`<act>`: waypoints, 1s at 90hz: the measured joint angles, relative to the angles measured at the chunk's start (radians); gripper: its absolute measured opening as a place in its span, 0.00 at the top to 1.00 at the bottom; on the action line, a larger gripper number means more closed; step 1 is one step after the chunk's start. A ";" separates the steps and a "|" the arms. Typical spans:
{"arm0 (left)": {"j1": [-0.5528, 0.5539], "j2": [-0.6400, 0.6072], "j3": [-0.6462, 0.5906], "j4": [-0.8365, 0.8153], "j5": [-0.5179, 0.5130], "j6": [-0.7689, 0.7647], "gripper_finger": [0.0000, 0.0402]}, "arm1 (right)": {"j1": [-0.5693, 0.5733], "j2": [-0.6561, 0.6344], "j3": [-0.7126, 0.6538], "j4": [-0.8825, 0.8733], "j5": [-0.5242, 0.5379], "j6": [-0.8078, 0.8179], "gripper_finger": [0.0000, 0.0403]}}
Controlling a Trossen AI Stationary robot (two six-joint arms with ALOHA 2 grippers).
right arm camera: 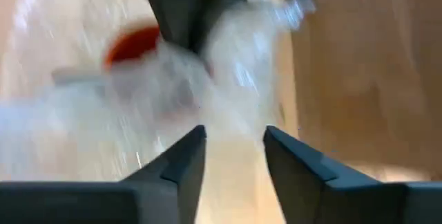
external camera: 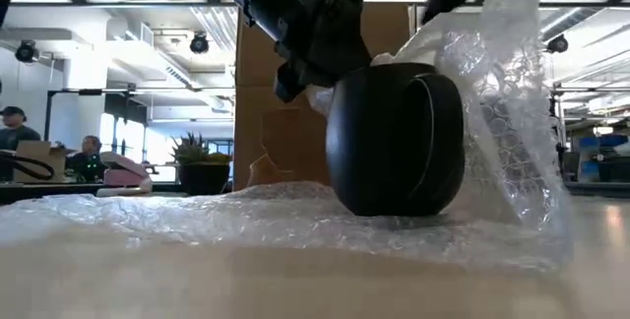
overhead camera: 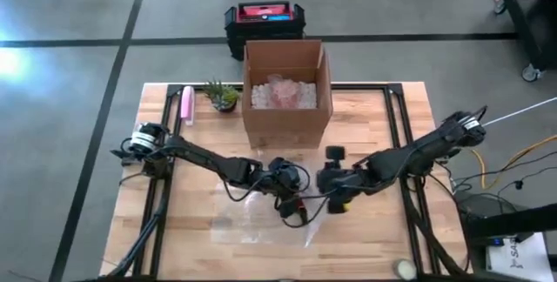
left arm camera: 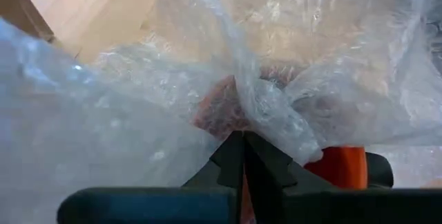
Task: Wrap mug
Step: Wrap the black mug with the bubble wrap
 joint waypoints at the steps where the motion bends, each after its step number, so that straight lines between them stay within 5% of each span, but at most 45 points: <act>1: 0.000 0.000 0.000 0.000 0.000 0.000 1.00 | 0.002 -0.007 0.000 -0.025 -0.006 0.011 0.62; 9: 0.000 0.000 0.000 0.001 0.000 -0.001 1.00 | 0.032 -0.056 -0.041 -0.172 -0.050 0.108 0.57; 17: 0.000 0.000 -0.001 0.001 0.000 -0.002 1.00 | 0.084 -0.126 -0.167 -0.139 -0.048 0.186 0.54; 41: 0.000 0.000 -0.002 0.010 0.000 0.005 1.00 | 0.166 -0.201 -0.506 0.523 -0.019 0.117 0.66; 51: 0.000 0.001 -0.002 0.026 0.001 0.007 1.00 | 0.125 -0.147 -0.507 0.800 0.043 -0.086 0.77; 60: 0.000 0.001 -0.003 0.033 0.001 0.007 1.00 | 0.063 -0.073 -0.477 0.927 -0.010 -0.198 0.89; 75: -0.004 -0.010 -0.003 0.017 -0.001 -0.004 1.00 | -0.045 0.071 -0.402 0.899 -0.117 -0.262 0.98; 90: -0.024 -0.098 0.054 -0.197 0.003 -0.024 1.00 | -0.092 0.183 -0.280 0.757 -0.161 -0.274 0.99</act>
